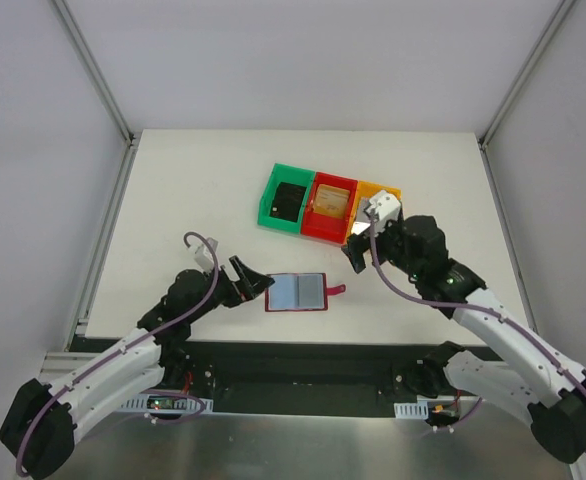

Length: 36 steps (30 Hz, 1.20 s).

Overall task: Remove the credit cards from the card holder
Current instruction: Remove the credit card from the card holder.

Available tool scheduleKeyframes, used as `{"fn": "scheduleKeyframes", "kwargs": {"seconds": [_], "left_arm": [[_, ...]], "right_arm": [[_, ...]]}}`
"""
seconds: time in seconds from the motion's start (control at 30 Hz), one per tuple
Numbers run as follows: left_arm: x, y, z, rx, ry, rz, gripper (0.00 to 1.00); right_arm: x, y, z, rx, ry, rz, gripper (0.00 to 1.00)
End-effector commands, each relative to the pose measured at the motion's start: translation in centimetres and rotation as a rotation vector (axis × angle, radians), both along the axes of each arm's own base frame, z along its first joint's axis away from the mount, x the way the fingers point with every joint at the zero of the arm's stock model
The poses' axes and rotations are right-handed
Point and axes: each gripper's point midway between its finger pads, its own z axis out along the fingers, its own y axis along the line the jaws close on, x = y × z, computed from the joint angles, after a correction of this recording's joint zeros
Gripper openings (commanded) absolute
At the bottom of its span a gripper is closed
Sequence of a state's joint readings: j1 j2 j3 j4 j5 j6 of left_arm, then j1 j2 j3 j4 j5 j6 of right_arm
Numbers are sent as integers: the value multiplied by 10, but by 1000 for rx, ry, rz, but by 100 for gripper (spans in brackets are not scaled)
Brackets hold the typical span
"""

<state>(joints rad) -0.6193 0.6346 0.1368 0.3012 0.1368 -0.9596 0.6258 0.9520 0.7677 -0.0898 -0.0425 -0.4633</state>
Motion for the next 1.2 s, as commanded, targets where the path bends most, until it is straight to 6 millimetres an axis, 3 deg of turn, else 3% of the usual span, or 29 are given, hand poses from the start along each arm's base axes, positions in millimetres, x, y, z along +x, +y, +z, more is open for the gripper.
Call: {"fn": "scheduleKeyframes", "kwargs": {"seconds": [0.0, 0.07, 0.17, 0.3, 0.47, 0.57, 0.63, 0.73, 0.9, 0.93, 1.0, 1.07, 1.17], "left_arm": [[2, -1, 6, 62, -8, -33, 99], [5, -2, 5, 122, 24, -50, 99], [5, -9, 5, 144, 57, -86, 99], [-2, -28, 7, 179, 72, -170, 98], [-11, -45, -4, 226, 118, -228, 90], [-12, -46, -7, 240, 126, -227, 88], [-11, -45, -7, 244, 119, -222, 88], [-10, -45, -6, 247, 109, -222, 87], [-13, -46, -8, 253, 120, -234, 86], [-15, -47, -9, 256, 123, -240, 86], [-16, -49, -10, 264, 128, -246, 84], [-18, -50, -11, 272, 129, -252, 83], [-18, -55, -8, 272, 121, -262, 81]], "right_arm": [[-31, 24, 18, 421, 251, -26, 95], [-50, 46, 8, 474, 425, 105, 95], [-55, 56, -17, 496, 595, 98, 95], [-50, 55, -43, 405, 545, 35, 95], [-45, 28, -74, 143, 396, -194, 97], [-38, -4, -79, -77, 245, -396, 95], [-41, -17, -84, -174, 251, -452, 95], [-39, -25, -89, -121, 292, -604, 95], [-51, 11, -96, 50, 401, -393, 99], [-53, 19, -92, 100, 399, -350, 94], [-55, 25, -86, 151, 391, -314, 86], [-57, 27, -85, 162, 400, -301, 84], [-61, 27, -98, 132, 457, -318, 79]]}}
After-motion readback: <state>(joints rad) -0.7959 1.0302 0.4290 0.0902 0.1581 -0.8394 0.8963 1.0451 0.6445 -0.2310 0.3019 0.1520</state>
